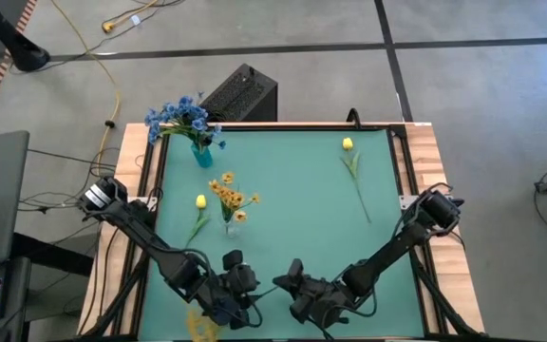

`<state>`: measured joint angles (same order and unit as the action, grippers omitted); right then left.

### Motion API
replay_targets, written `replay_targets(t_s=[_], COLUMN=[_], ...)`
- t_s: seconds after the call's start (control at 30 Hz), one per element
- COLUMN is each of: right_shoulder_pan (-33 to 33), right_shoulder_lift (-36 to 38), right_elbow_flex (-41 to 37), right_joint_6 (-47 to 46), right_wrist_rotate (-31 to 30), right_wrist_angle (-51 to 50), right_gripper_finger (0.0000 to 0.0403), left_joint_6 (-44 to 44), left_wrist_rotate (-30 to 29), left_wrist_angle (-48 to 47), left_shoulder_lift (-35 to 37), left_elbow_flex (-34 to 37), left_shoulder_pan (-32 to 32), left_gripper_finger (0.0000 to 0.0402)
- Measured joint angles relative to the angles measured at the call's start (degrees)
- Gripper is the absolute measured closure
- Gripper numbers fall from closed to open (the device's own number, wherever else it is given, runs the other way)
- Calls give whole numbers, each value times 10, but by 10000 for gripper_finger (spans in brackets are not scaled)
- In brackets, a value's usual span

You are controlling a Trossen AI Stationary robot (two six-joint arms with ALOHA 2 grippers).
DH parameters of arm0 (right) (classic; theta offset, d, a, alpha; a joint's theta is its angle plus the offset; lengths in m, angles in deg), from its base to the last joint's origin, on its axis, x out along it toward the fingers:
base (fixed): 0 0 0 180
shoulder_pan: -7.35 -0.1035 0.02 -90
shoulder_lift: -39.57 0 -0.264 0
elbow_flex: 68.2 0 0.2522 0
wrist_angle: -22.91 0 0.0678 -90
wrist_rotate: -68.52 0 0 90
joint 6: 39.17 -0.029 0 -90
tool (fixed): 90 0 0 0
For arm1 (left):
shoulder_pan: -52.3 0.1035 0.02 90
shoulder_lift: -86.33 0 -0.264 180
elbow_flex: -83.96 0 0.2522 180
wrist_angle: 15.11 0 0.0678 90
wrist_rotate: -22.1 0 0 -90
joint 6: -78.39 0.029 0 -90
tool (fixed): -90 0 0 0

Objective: Sort flowers into vase by color
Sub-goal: Put the yellow flowers into the transparent vase

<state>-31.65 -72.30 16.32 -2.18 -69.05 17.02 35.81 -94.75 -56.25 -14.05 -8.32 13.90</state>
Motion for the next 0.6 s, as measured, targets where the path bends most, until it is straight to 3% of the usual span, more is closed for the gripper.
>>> replay_targets(t_s=[0.13,0.43,0.6], right_shoulder_pan=[2,11,28], right_shoulder_lift=[1,13,75], right_elbow_flex=[0,-21,-112], right_joint_6=[-76,-142,-151], right_wrist_rotate=[52,199,331], right_wrist_angle=[-32,-55,103], right_gripper_finger=[376,376,376], left_joint_6=[64,206,212], left_wrist_rotate=[-8,-171,-221], left_wrist_angle=[0,-8,-45], left_shoulder_lift=[0,13,16], left_elbow_flex=[-11,-26,-26], left_shoulder_pan=[5,-19,-28], left_gripper_finger=[211,192,191])
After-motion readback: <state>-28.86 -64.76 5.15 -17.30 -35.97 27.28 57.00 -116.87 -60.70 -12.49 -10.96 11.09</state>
